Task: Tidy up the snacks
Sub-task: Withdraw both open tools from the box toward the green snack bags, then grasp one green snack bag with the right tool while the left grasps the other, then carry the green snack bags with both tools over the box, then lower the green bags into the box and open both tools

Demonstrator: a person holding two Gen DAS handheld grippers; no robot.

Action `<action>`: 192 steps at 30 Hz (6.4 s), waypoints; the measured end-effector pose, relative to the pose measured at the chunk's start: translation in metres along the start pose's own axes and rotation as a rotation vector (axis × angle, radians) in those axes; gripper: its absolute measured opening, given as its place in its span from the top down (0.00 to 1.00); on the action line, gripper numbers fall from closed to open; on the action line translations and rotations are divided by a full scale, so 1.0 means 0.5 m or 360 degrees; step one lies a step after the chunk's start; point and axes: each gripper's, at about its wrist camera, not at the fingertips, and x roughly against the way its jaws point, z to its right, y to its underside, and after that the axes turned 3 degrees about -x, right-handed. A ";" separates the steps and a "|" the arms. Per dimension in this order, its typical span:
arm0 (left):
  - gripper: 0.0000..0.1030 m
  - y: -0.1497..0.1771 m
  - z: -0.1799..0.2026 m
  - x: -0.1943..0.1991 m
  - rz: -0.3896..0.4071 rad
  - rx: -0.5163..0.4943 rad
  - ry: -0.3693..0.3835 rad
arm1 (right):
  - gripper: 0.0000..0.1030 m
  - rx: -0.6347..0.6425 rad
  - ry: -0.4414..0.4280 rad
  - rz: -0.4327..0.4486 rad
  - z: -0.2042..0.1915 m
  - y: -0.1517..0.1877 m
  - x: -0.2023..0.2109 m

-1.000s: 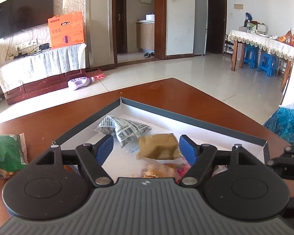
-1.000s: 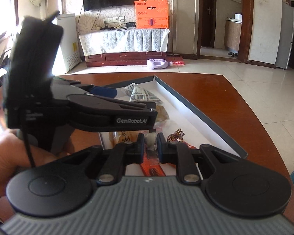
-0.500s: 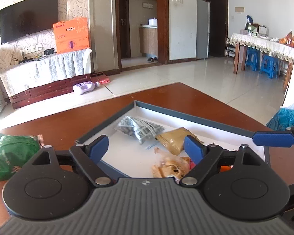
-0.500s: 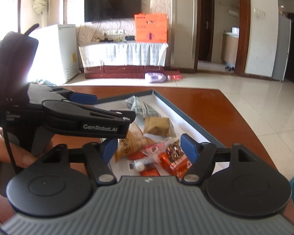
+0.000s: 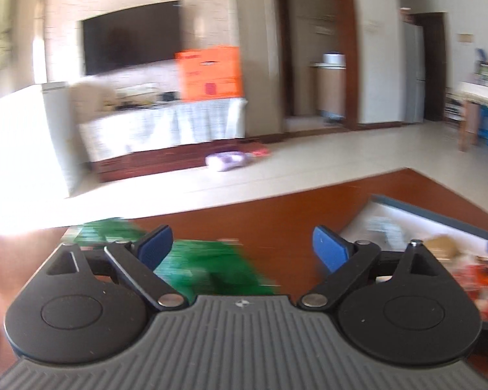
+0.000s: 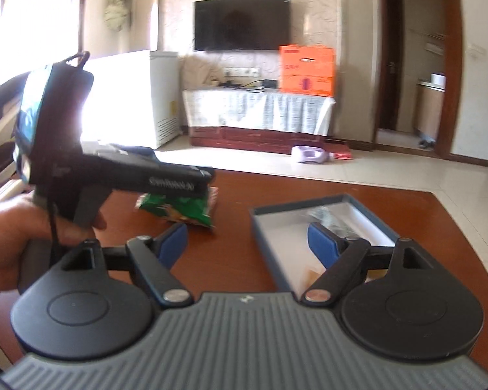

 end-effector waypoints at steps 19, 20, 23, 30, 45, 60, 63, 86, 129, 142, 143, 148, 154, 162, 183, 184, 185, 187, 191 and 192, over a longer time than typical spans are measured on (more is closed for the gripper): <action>0.01 0.056 -0.399 -0.095 -0.0039 0.0296 -0.0192 | 0.20 0.0032 -0.0086 -0.0117 -0.184 -0.083 -0.253; 0.01 0.051 -0.401 -0.094 -0.0017 0.0291 -0.0181 | 0.20 0.0003 -0.0094 -0.0123 -0.188 -0.088 -0.264; 0.01 0.048 -0.401 -0.111 -0.0024 0.0258 -0.0153 | 0.20 -0.0010 -0.0076 -0.0123 -0.208 -0.099 -0.291; 0.01 0.047 -0.364 -0.222 -0.0183 0.0101 -0.0129 | 0.16 0.0047 0.0104 -0.0365 -0.228 -0.082 -0.428; 0.94 0.103 -0.292 -0.306 -0.0304 -0.0121 -0.0052 | 0.29 0.0291 0.0054 -0.0386 -0.235 -0.048 -0.401; 0.96 0.149 -0.305 -0.164 -0.0270 -0.0202 -0.0165 | 0.31 0.0126 -0.0045 -0.0363 -0.185 0.008 -0.221; 0.20 0.101 -0.306 -0.139 -0.0074 -0.0176 -0.0246 | 0.31 0.0109 -0.0063 -0.0359 -0.179 0.017 -0.204; 0.49 -0.013 -0.378 -0.516 -0.0327 -0.0048 -0.0268 | 0.31 0.0057 -0.0239 -0.0307 -0.167 0.011 -0.230; 0.50 0.215 0.197 0.246 0.0002 -0.0581 -0.0150 | 0.31 -0.0198 0.0047 -0.0060 -0.043 0.093 0.085; 0.49 0.179 0.304 0.269 0.0106 -0.0592 -0.0089 | 0.31 -0.0169 0.0160 0.0058 0.016 0.084 0.138; 0.49 0.175 0.313 0.267 0.0117 -0.0601 -0.0083 | 0.31 -0.0161 0.0171 0.0063 0.020 0.083 0.140; 0.49 0.164 0.345 0.258 0.0155 -0.0621 -0.0056 | 0.31 -0.0130 0.0206 0.0064 0.042 0.078 0.144; 0.49 0.144 0.360 0.237 0.0170 -0.0558 0.0002 | 0.31 -0.0077 0.0276 0.0029 0.078 0.079 0.138; 0.49 0.092 0.384 0.142 0.0156 -0.0495 0.0098 | 0.31 -0.0081 0.0486 0.0009 0.132 0.081 0.118; 0.16 0.015 0.469 -0.072 0.0172 -0.0482 0.0191 | 0.31 -0.0086 0.0614 -0.0140 0.181 0.100 0.053; 0.15 0.022 0.469 -0.063 0.0177 -0.0489 0.0188 | 0.31 -0.0081 0.0614 -0.0141 0.180 0.100 0.052; 0.12 0.021 0.467 -0.060 0.0183 -0.0492 0.0185 | 0.31 -0.0075 0.0613 -0.0140 0.179 0.101 0.052; 0.10 0.022 0.458 -0.042 0.0197 -0.0489 0.0173 | 0.31 -0.0063 0.0619 -0.0142 0.177 0.099 0.046; 0.06 0.029 0.433 0.001 0.0181 -0.0440 0.0186 | 0.31 -0.0044 0.0636 -0.0134 0.180 0.101 0.036; 0.06 0.029 0.428 0.004 0.0172 -0.0425 0.0180 | 0.31 -0.0040 0.0629 -0.0128 0.181 0.102 0.030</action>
